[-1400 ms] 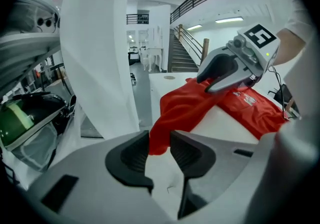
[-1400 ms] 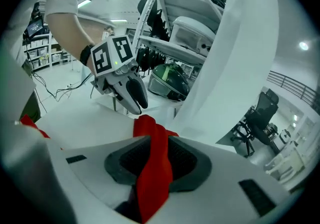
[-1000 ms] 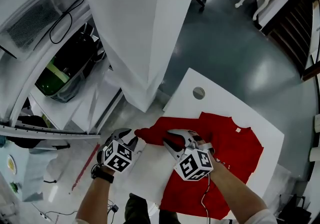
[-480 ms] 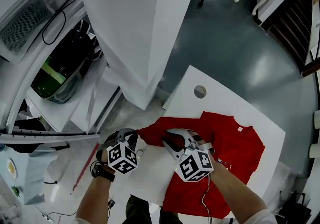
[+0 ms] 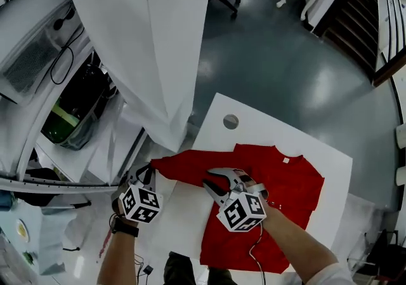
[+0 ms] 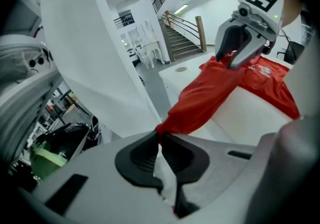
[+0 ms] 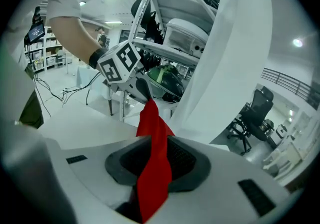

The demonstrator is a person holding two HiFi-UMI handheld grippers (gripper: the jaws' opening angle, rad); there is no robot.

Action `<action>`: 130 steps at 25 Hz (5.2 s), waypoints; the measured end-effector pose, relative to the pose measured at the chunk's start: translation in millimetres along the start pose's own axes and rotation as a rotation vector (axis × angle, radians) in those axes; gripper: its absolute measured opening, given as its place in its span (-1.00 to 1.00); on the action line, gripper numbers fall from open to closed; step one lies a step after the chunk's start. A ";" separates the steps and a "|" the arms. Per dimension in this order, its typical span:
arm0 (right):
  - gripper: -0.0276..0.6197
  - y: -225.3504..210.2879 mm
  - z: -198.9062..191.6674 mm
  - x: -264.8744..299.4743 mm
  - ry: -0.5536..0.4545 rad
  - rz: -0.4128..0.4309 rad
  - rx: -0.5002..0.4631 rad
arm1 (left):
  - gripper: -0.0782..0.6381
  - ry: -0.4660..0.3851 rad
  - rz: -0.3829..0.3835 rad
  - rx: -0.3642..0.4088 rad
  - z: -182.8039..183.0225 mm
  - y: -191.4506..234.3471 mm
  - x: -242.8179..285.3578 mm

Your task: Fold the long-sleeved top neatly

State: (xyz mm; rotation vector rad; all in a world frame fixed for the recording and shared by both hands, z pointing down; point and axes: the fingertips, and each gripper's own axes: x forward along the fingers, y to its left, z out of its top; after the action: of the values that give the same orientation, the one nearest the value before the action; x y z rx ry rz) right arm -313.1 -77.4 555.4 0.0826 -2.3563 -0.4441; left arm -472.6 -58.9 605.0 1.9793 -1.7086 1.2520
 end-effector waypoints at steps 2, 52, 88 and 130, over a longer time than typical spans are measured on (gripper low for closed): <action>-0.57 -5.4 -4.5 -14.3 0.002 -0.021 0.007 | -0.70 -0.009 0.036 0.007 13.1 4.4 -9.9; -0.57 -11.6 -168.5 -322.9 0.130 -0.381 0.205 | -0.70 -0.585 0.234 0.538 391.4 -205.4 -178.5; -0.57 28.1 -340.4 -358.3 0.200 -0.373 0.424 | -0.35 -0.289 -0.262 0.884 323.0 -499.2 -7.0; -0.57 -57.0 -316.1 -275.3 0.239 -0.330 0.503 | -0.32 0.013 -0.200 0.374 246.4 -213.5 81.4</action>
State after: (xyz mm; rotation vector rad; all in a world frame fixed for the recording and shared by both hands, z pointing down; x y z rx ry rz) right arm 98.7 -172.7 570.5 0.7249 -2.1664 0.0194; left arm -177.1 -218.0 587.3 2.2699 -1.3009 1.5951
